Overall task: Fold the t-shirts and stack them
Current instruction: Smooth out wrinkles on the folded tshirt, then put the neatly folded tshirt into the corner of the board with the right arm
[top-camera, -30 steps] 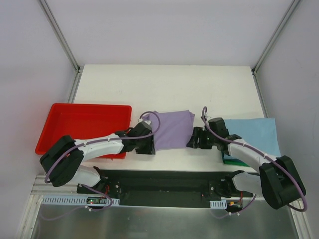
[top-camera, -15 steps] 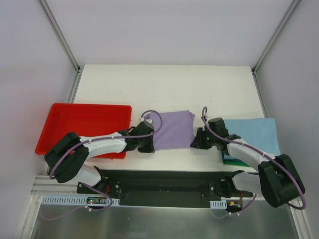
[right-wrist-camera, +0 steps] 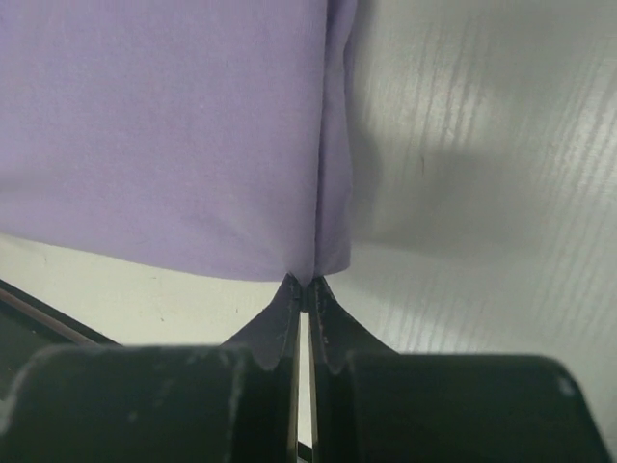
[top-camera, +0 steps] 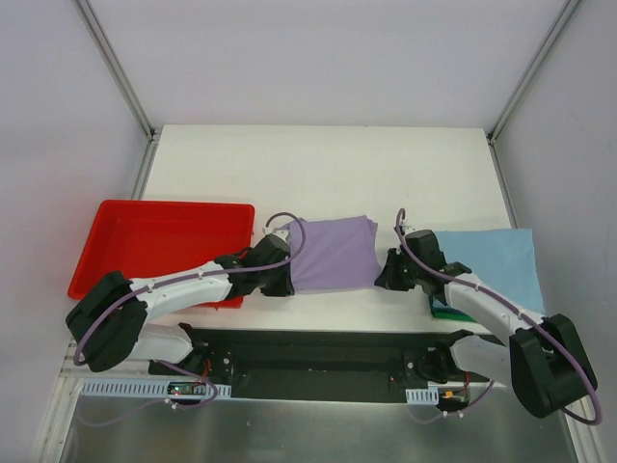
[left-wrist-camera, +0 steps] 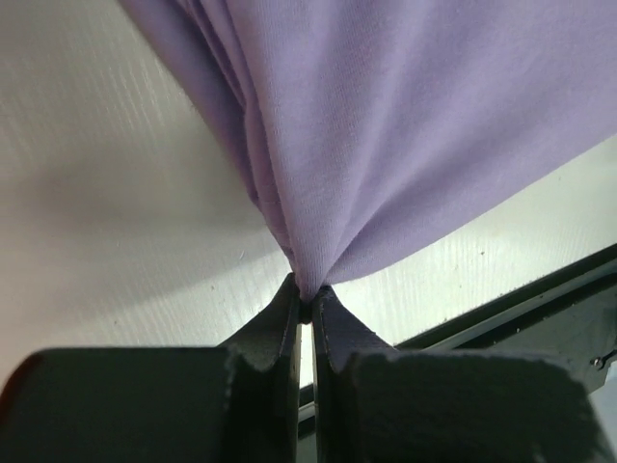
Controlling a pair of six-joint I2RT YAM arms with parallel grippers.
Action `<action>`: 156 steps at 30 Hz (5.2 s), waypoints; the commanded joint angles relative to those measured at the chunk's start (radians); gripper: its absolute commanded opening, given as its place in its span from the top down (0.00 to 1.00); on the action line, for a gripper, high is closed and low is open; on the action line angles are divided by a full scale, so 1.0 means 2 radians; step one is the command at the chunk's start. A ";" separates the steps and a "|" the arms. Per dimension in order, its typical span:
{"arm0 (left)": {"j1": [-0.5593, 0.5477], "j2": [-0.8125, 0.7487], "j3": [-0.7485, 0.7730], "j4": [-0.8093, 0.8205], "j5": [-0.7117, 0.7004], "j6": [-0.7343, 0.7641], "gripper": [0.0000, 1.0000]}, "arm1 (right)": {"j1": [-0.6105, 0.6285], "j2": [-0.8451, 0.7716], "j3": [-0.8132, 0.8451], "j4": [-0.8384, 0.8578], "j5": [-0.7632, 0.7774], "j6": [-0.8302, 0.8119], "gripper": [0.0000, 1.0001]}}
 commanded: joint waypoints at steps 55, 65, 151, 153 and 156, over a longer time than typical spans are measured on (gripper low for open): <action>0.052 0.128 0.262 -0.058 0.060 0.064 0.01 | -0.005 0.034 0.194 -0.016 0.053 0.039 0.04; 0.108 0.241 0.246 -0.021 0.084 0.054 0.01 | -0.016 0.213 0.197 0.117 -0.011 0.095 0.04; 0.105 -0.177 0.088 -0.086 -0.129 0.070 0.01 | 0.018 0.027 0.513 -0.491 0.315 -0.276 1.00; 0.107 -0.180 0.089 -0.086 -0.130 0.072 0.01 | 0.009 0.024 0.539 -0.512 0.302 -0.287 1.00; 0.108 -0.182 0.090 -0.087 -0.131 0.070 0.01 | -0.015 0.031 0.578 -0.550 0.296 -0.298 1.00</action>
